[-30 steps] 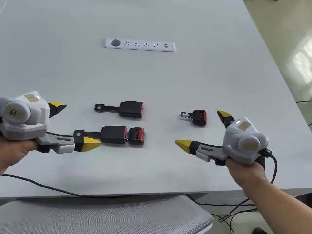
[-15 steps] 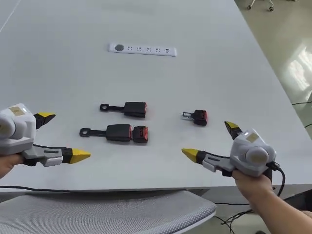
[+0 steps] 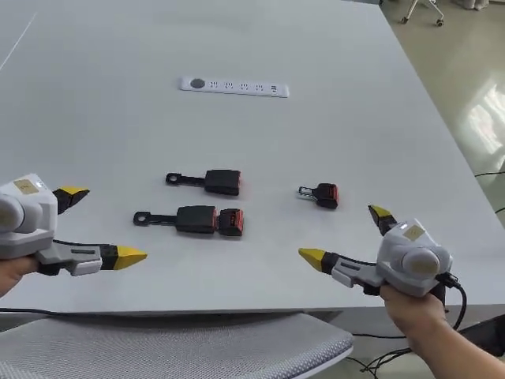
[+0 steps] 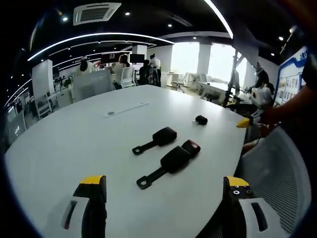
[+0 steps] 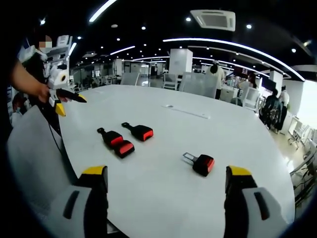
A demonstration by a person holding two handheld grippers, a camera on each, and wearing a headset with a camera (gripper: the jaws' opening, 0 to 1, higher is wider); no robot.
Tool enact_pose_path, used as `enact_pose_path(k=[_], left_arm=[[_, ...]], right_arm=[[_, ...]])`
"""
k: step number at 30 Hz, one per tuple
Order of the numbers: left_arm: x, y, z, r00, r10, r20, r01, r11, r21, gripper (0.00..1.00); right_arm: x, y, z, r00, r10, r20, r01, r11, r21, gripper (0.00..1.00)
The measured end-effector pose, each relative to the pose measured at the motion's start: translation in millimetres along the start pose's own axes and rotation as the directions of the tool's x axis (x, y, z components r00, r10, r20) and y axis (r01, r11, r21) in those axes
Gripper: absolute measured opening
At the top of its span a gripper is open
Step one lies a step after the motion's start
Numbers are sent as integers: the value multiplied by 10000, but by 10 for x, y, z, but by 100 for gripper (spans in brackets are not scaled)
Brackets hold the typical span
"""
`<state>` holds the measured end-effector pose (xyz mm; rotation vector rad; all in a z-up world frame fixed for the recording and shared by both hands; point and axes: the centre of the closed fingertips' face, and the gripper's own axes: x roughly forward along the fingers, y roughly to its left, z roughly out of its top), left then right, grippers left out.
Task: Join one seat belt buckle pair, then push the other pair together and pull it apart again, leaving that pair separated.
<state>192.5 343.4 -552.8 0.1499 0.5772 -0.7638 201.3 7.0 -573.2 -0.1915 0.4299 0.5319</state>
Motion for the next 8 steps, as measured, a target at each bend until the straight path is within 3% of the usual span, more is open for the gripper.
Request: enact_pose_path(k=[8], left_arm=[[0,-49,-12,10000,-23,50,23,10000,-28,100]], right_arm=[[-10,36,-16,10000,23,-46,-23,10000,6,100]])
